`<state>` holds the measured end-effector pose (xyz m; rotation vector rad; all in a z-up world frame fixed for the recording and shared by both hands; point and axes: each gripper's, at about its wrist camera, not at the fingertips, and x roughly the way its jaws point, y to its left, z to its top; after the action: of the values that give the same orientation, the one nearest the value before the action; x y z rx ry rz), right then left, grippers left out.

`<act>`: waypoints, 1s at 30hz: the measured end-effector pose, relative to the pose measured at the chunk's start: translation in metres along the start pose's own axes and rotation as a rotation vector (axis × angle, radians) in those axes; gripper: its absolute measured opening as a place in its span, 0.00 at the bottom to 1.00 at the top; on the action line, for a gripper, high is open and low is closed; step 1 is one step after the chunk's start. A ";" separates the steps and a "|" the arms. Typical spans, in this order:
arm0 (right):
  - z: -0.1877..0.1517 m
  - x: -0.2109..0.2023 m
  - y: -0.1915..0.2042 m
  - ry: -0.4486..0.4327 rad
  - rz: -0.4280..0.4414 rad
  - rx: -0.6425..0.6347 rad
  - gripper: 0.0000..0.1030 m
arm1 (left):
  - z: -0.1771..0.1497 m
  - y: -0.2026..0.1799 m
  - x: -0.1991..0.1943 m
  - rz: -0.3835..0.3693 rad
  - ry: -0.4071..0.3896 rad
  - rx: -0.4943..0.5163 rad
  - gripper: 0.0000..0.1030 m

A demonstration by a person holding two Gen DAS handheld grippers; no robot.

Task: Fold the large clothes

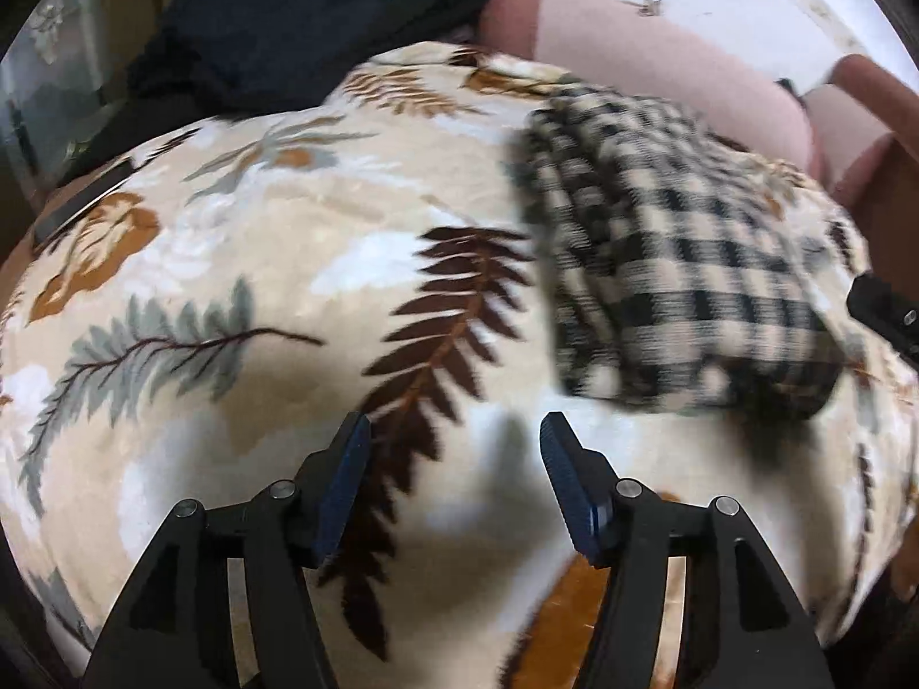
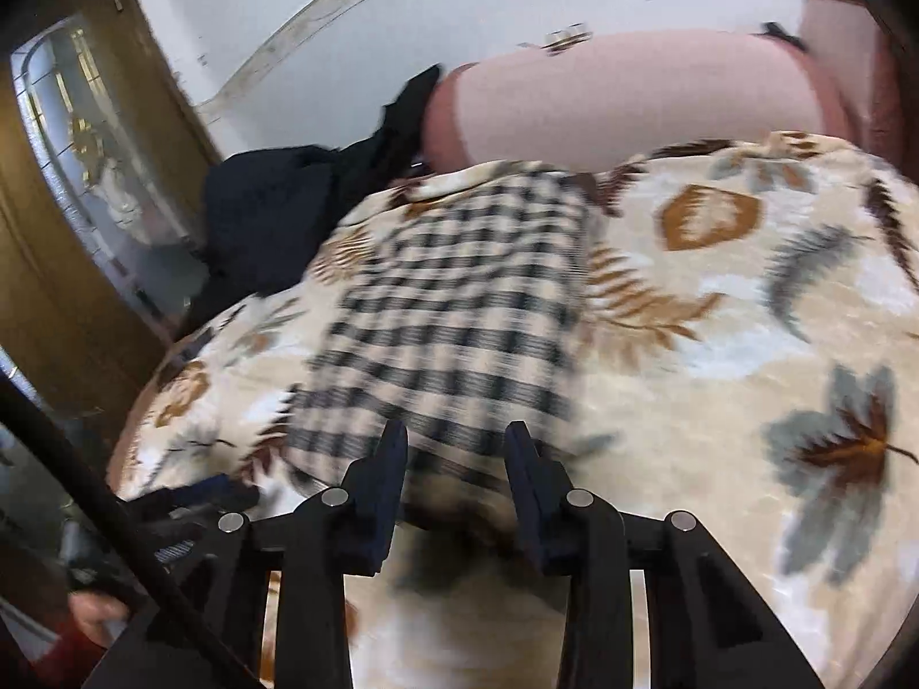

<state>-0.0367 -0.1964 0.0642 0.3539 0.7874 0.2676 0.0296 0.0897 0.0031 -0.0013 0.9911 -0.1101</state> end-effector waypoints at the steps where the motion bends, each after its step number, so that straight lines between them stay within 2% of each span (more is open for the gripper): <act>1: 0.002 0.010 0.008 0.020 0.016 -0.012 0.37 | 0.000 0.003 0.004 0.012 0.008 -0.015 0.59; 3: 0.003 0.038 0.021 0.079 0.023 -0.024 0.37 | 0.000 0.009 0.007 0.004 0.007 -0.042 0.60; 6: -0.006 0.087 0.034 0.228 0.040 -0.010 0.39 | 0.000 0.009 0.008 -0.007 0.004 -0.046 0.65; 7: -0.009 0.091 0.038 0.236 0.036 -0.014 0.39 | -0.001 0.007 0.008 -0.003 0.003 -0.036 0.68; 11: -0.011 0.066 0.042 0.185 0.055 -0.034 0.39 | -0.005 -0.016 0.016 0.055 0.018 0.093 0.85; 12: -0.013 0.056 0.039 0.167 0.054 -0.027 0.40 | -0.006 -0.020 0.016 0.071 0.015 0.109 0.86; 14: -0.017 0.035 0.031 0.129 0.023 -0.030 0.46 | -0.008 -0.024 0.017 0.092 0.002 0.103 0.89; 16: -0.023 0.013 0.019 0.089 -0.020 -0.024 0.59 | -0.006 -0.023 0.019 0.094 -0.008 0.076 0.92; 17: -0.026 0.003 0.013 0.070 -0.043 -0.019 0.60 | -0.006 -0.023 0.021 0.097 -0.009 0.066 0.94; 22: -0.041 -0.025 -0.021 0.000 -0.147 0.031 0.68 | -0.003 -0.028 0.026 0.133 -0.026 0.038 0.98; 27: -0.042 -0.022 -0.033 0.016 -0.230 0.045 0.69 | -0.011 -0.030 0.009 0.171 -0.053 0.014 0.98; 30: -0.045 -0.020 -0.030 0.019 -0.278 0.007 0.69 | -0.019 -0.035 -0.014 0.194 -0.102 0.024 0.98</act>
<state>-0.0797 -0.2212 0.0359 0.2446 0.8459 0.0075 0.0024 0.0570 0.0062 0.1100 0.8837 0.0559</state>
